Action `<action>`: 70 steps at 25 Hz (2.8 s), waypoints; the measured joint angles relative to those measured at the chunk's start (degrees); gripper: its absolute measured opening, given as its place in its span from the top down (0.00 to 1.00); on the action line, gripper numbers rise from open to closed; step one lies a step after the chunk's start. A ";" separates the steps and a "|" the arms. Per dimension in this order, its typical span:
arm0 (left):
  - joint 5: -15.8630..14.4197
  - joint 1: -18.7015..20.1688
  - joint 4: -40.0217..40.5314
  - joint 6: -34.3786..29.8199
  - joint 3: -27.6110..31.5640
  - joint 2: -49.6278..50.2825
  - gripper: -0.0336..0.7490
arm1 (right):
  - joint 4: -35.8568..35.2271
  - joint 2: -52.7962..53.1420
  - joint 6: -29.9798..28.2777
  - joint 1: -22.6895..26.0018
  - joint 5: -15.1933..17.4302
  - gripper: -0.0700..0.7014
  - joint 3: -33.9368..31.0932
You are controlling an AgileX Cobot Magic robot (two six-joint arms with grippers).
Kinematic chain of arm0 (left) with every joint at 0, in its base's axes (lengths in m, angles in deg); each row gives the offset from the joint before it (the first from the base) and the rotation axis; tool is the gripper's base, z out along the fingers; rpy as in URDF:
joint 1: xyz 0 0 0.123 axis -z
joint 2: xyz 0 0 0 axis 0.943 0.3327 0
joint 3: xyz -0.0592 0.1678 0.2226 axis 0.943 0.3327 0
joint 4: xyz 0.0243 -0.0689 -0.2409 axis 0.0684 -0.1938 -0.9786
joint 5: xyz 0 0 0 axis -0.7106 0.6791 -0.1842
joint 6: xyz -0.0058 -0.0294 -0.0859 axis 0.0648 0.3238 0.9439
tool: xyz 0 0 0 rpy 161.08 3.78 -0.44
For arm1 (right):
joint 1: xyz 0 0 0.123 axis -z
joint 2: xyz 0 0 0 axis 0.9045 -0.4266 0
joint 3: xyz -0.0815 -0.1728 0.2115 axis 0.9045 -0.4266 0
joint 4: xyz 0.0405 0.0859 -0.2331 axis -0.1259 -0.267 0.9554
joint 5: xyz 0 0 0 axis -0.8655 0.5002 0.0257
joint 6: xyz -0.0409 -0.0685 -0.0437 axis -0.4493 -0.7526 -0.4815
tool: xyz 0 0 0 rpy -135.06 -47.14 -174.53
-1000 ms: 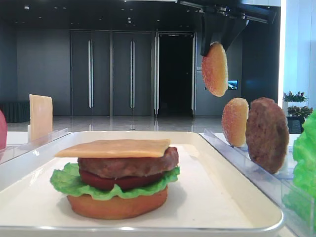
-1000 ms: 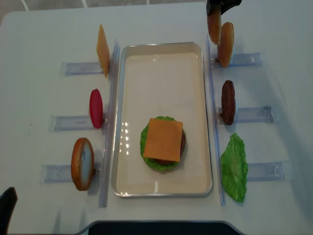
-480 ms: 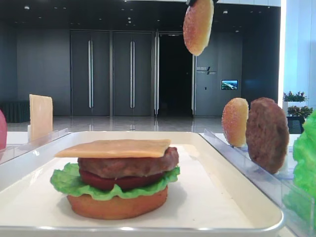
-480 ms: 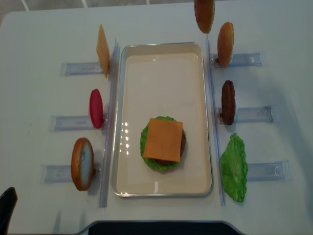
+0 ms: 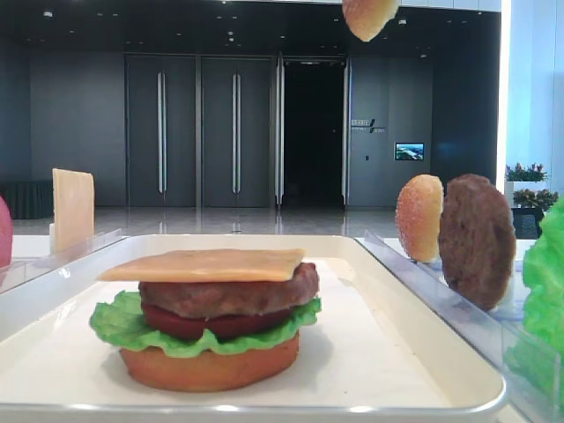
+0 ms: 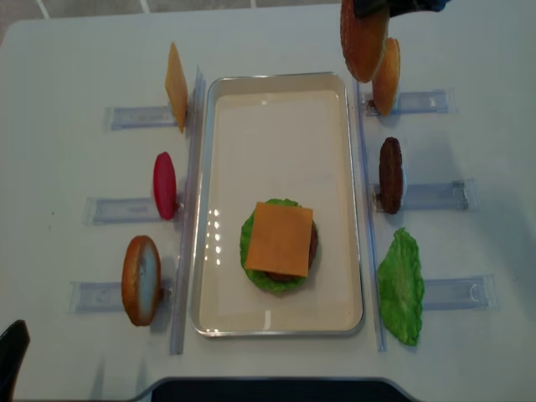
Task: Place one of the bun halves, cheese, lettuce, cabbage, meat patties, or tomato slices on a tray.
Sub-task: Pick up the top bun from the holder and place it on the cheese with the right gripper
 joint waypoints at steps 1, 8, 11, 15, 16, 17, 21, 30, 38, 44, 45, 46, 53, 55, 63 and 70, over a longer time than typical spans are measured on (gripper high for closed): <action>0.00 0.00 0.00 0.00 0.00 0.00 0.30 | -0.74 1.62 0.00 0.00 -0.82 0.61 -2.09; 0.00 0.00 0.00 0.00 0.00 0.00 0.30 | -9.24 12.48 -5.32 0.00 -9.10 0.61 -17.73; 0.00 0.00 0.00 0.00 0.00 0.00 0.30 | -14.90 15.77 -8.90 0.00 -12.02 0.61 -23.57; 0.00 0.00 0.00 0.00 0.00 0.00 0.30 | -24.83 17.99 -16.38 0.00 -13.84 0.61 -30.39; 0.00 0.00 0.00 0.00 0.00 0.00 0.30 | -28.21 18.21 -19.01 0.00 -13.91 0.61 -31.95; 0.00 0.00 0.00 0.00 0.00 0.00 0.30 | -31.25 18.28 -21.46 0.00 -13.91 0.61 -33.40; 0.00 0.00 0.00 0.00 0.00 0.00 0.30 | -44.45 18.32 -33.15 0.00 -13.98 0.61 -37.70; 0.05 0.00 0.00 0.00 0.00 0.00 0.30 | -51.49 18.32 -39.91 0.00 -14.34 0.62 -42.01; 0.05 0.00 0.00 0.00 0.00 0.00 0.30 | -54.28 14.30 -42.37 -2.32 -14.70 0.62 -42.46; 0.05 0.00 0.00 0.00 0.00 0.00 0.30 | -62.86 7.42 -50.63 -3.66 -13.18 0.62 -42.46; 0.05 0.00 0.00 0.00 0.00 0.00 0.30 | -63.95 6.43 -51.68 -3.72 -12.50 0.62 -42.46; 0.05 0.00 0.00 0.00 0.00 0.00 0.30 | -64.81 5.26 -52.50 -3.77 -11.89 0.62 -42.46; 0.05 0.00 0.00 0.00 0.00 0.00 0.30 | -69.63 -1.11 -57.99 -3.83 -9.10 0.62 -42.46; 0.05 0.00 0.00 0.00 0.00 0.00 0.30 | -70.31 -2.58 -58.94 -3.83 -8.88 0.62 -42.46; 0.05 0.00 0.00 0.00 0.00 0.00 0.30 | -73.05 -6.66 -62.69 -3.83 -9.56 0.62 -42.46; 0.05 0.00 0.00 -0.07 0.00 0.00 0.30 | -73.75 -8.78 -63.28 -3.83 -9.59 0.62 -42.46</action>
